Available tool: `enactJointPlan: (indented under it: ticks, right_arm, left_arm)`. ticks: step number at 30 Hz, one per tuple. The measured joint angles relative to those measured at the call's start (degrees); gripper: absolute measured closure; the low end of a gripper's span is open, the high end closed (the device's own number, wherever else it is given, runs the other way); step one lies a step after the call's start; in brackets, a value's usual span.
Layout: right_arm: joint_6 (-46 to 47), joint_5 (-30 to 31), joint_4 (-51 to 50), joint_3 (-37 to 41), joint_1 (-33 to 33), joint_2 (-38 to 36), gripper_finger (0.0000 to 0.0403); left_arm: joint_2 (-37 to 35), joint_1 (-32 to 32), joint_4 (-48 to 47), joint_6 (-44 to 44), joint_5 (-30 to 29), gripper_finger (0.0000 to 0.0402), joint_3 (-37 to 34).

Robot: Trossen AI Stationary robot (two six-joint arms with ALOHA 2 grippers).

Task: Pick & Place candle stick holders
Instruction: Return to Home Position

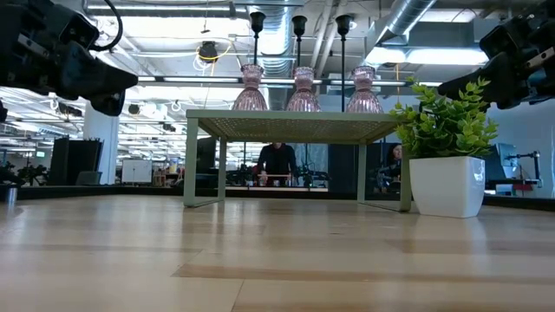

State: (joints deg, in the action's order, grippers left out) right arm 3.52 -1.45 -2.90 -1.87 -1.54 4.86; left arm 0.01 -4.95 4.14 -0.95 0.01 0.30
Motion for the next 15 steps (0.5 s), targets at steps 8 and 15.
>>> enactJointPlan:
  ticks: [8, 15]
  right_arm:
    - [-0.01, 0.0, 0.01, 0.0, 0.0, 0.0, 0.0403]
    - [-0.01, 0.0, 0.0, 0.0, 0.0, 0.0, 0.0403]
  left_arm:
    - [0.15, 0.0, 0.04, -2.1, -0.02, 0.0395, 0.0]
    - [0.15, 0.0, 0.17, -2.12, -0.02, 0.0395, 0.0]
